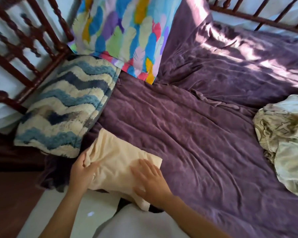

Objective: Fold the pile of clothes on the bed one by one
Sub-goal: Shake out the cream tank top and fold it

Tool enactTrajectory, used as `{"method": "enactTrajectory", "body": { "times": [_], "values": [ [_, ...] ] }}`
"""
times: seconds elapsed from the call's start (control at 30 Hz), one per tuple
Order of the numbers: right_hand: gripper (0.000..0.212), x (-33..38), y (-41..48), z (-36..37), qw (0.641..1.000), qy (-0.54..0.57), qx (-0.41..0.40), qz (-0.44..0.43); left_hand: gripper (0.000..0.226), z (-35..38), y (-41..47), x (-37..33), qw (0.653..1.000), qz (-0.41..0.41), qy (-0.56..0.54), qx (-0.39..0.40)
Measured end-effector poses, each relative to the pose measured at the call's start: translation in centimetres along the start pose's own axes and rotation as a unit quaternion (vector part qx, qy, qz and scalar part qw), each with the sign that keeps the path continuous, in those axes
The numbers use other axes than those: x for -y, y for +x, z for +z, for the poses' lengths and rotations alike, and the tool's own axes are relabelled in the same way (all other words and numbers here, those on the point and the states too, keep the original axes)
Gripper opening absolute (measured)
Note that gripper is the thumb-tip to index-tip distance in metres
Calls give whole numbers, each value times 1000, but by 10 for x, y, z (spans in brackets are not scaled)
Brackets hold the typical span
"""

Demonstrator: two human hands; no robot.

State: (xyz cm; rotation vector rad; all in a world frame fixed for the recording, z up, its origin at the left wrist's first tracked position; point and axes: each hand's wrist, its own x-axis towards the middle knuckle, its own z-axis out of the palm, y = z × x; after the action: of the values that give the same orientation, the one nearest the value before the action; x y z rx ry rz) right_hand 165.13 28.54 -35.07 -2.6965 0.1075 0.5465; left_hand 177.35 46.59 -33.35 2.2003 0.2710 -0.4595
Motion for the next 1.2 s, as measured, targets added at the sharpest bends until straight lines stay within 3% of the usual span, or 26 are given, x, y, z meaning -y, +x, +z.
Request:
{"method": "enactTrajectory", "body": {
  "times": [0.07,0.13,0.2,0.27,0.33,0.43,0.47,0.6,0.67,0.73,0.8,0.9,0.97,1.1,1.17,1.2],
  "values": [
    [67,5,9,13,998,-56,28,-16,69,-13,-2,14,985,72,151,-35],
    [86,7,16,26,995,-76,70,-1,74,-9,0,37,939,181,288,-46],
    [95,5,18,35,994,-78,78,6,55,2,-13,43,865,347,358,-60],
    [103,2,16,37,994,-71,81,6,44,15,-27,48,782,484,394,-11],
    [115,-3,14,39,993,-78,83,-2,53,19,-26,63,735,508,445,60],
    [128,-12,11,51,990,-104,90,-20,101,13,-5,84,715,440,522,149],
    [129,-14,10,53,989,-106,97,-21,105,11,1,84,711,425,539,155],
    [122,-15,8,58,993,-100,66,-18,83,8,28,72,730,413,530,128],
    [115,-18,4,59,995,-87,36,-19,76,6,36,69,719,429,531,130],
    [99,-23,1,58,997,-61,-12,-41,74,4,41,68,697,469,525,133],
    [85,-29,-1,56,994,-18,-87,-69,84,3,50,66,701,481,506,148],
    [55,-35,0,40,980,13,-181,-80,52,3,56,55,718,542,420,117],
    [32,-42,-1,19,972,-1,-224,-74,42,6,58,33,717,581,371,106],
    [40,-72,-16,-32,958,-29,-279,-51,34,33,60,-34,705,629,315,95],
    [24,-89,-34,-59,947,-61,-315,-22,33,55,56,-72,683,660,300,92],
    [27,-97,-48,-74,941,-78,-331,-3,35,68,50,-92,667,682,287,91]
  ]
}}
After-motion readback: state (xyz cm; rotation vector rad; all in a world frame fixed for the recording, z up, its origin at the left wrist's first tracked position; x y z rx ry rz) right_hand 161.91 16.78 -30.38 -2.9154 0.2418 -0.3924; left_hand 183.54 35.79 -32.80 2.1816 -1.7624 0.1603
